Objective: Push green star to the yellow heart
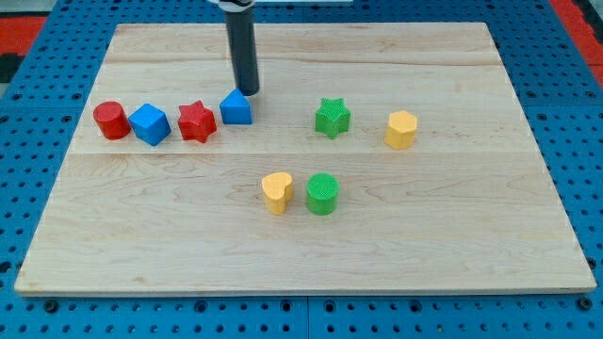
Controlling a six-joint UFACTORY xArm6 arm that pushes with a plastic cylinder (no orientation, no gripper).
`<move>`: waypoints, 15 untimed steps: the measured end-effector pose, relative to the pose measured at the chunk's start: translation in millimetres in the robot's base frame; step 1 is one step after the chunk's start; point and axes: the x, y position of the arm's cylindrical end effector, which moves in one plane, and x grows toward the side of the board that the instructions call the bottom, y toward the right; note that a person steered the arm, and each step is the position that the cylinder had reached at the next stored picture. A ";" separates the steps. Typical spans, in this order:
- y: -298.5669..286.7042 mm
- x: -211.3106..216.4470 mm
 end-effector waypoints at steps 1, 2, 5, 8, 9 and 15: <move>-7.1 10.6; -4.8 27.3; 14.8 23.7; 103.3 13.8; 106.5 13.8; 99.3 66.0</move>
